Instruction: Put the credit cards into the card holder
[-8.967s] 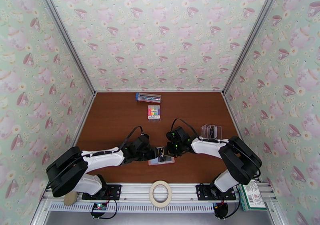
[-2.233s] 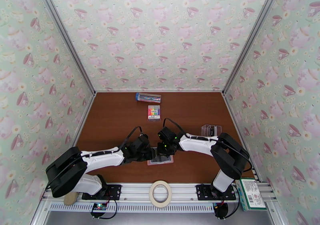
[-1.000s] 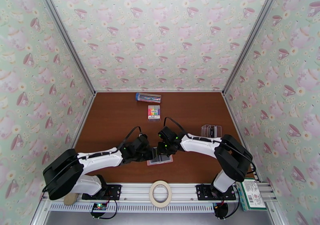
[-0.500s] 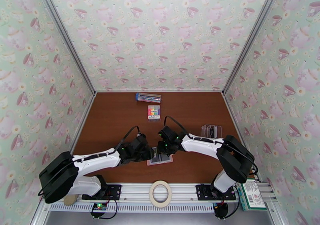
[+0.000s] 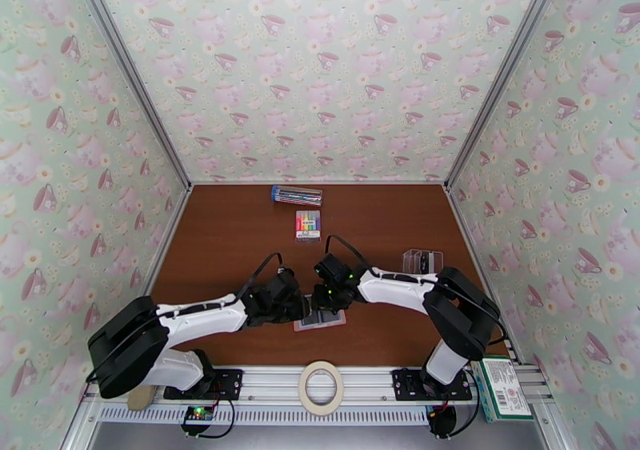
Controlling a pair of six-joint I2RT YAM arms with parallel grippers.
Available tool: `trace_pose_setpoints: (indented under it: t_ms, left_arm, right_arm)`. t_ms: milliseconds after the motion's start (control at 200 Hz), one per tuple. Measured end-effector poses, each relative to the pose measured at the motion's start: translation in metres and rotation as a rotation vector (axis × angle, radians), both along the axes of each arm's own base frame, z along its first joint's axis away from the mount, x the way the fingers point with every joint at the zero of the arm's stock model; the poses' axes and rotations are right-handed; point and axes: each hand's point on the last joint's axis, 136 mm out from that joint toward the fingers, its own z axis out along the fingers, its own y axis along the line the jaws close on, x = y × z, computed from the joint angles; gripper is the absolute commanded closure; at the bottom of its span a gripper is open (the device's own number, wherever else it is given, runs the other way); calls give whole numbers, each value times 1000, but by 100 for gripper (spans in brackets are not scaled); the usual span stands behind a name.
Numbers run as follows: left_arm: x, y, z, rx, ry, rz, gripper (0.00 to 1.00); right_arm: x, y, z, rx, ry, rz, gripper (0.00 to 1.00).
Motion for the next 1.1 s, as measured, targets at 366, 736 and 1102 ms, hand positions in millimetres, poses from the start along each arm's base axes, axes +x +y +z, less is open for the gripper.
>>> trace_pose_setpoints:
  t_ms: [366,736,1102]
  left_arm:
    - [1,-2,-4,0,5,6,60]
    - [1,-2,-4,-1,5,7,60]
    - [1,1,3,-5,-7,12,50]
  right_arm:
    - [-1,3,-2,1,11,0,82]
    - [-1,6,-1,14,22,-11,83]
    - [2,-1,6,-8,-14,-15,76]
